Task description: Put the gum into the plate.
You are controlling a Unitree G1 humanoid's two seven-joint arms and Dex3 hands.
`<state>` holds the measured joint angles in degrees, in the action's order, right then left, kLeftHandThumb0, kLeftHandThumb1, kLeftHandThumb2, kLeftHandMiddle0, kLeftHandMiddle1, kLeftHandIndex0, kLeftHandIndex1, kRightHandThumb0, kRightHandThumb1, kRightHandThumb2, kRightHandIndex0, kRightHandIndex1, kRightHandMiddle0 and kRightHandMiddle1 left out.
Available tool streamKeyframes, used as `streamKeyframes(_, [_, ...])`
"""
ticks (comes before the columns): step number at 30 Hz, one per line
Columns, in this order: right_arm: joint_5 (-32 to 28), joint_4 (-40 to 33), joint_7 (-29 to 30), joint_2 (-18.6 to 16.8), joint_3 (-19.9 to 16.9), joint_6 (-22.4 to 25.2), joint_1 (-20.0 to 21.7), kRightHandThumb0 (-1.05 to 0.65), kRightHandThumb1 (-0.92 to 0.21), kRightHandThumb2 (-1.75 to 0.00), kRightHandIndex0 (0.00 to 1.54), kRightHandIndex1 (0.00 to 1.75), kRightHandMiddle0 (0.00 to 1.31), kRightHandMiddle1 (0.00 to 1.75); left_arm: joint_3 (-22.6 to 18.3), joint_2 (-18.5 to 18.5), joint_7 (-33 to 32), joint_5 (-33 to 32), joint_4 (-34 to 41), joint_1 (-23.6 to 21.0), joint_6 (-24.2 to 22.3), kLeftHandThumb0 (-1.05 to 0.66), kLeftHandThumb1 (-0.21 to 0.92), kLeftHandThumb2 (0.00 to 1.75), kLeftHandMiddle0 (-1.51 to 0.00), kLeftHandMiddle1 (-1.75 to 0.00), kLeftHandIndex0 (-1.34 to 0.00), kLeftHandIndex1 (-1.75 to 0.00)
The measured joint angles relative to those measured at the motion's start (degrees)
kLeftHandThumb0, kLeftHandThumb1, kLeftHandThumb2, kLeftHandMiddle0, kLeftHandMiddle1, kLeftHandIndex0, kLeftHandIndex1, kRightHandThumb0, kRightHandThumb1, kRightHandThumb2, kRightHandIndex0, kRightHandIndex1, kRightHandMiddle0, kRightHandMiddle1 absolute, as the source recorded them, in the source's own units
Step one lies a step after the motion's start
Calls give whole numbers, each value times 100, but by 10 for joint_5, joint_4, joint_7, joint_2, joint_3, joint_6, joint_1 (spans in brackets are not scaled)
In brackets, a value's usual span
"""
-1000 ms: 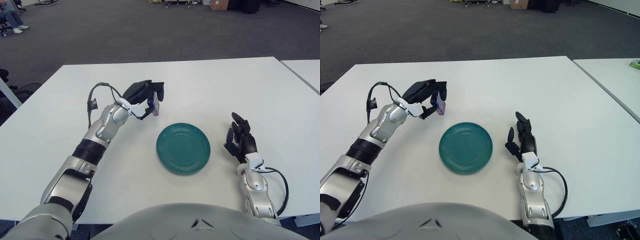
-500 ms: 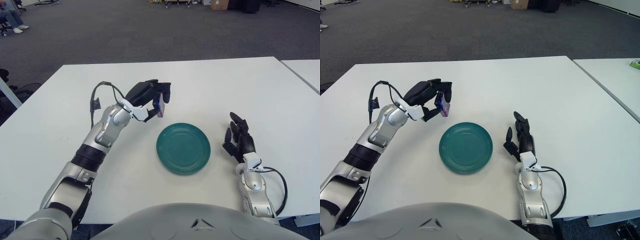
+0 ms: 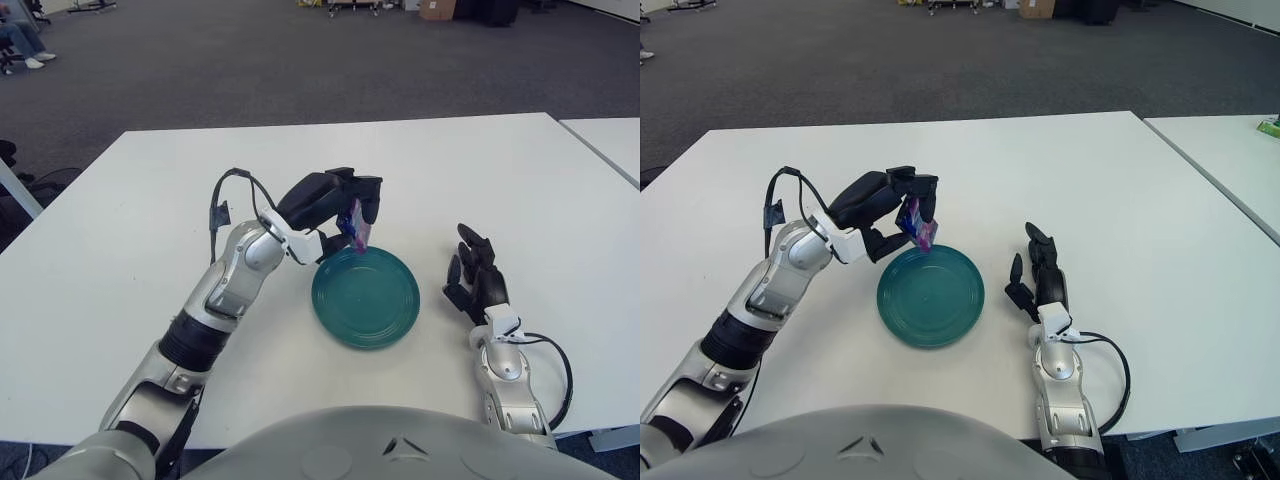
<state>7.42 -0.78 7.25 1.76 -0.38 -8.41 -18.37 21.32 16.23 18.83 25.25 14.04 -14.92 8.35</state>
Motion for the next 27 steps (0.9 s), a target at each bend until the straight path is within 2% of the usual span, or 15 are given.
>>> streamKeyframes(11, [0,0,3,-2,2,3,0,-71,-92,-98,19,1,0,53,28,-11,53,-11,34,33,-61,0,-4,164,-92,-152,-69,-175])
streamKeyframes(18, [0,0,3,-2,4,3,1,-71,-92,-98,23,2,0,49,45,-16,73,-18,37,37,-78,0,-3,164,-91,-155,-68,-175])
streamKeyframes(22, [0,0,3,-2,4,3,1,-72,-92,-98,24,2,0,47,53,-16,88,-14,39,37,-95,0,-2,168,-87,-166,-67,-175])
streamKeyframes(25, [-1,0,3,-2,4,3,1,-72,-92,-97,24,2,0,45,64,-13,101,-8,39,37,-104,0,14,149,-73,-172,-57,-168])
streamKeyframes(26, [-2,0,3,-2,4,3,1,-72,-92,-97,24,2,0,45,68,-12,103,-5,39,37,-104,0,25,138,-65,-173,-49,-169])
streamKeyframes(27, [-2,0,2,-2,4,3,1,-73,-92,-97,24,2,0,44,70,-11,106,-4,39,37,-103,0,38,119,-60,-168,-42,-169])
